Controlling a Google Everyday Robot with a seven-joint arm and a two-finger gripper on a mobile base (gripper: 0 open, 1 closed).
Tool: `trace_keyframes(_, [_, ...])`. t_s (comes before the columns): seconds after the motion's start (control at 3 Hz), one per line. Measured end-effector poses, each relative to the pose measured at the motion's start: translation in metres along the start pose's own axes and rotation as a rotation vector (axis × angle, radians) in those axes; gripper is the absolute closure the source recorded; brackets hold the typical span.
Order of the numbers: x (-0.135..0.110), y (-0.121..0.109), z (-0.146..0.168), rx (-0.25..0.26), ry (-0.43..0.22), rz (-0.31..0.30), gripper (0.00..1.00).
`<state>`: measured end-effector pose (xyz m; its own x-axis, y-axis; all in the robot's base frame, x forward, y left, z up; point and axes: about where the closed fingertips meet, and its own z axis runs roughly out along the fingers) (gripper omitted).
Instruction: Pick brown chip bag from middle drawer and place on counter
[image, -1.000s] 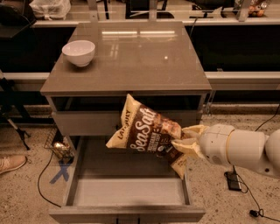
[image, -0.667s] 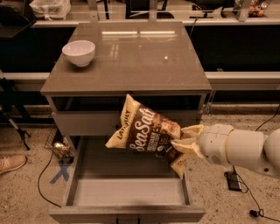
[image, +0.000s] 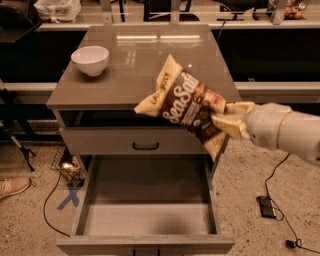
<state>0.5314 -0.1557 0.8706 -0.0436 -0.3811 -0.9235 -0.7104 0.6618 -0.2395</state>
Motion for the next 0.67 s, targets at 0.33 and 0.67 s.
trace_keyframes(0.33, [-0.043,-0.052,0.015,0.089,-0.063,0.003,1.0])
trace_keyframes(0.67, [-0.076,-0.096,0.043,0.17,-0.084,0.019,1.0])
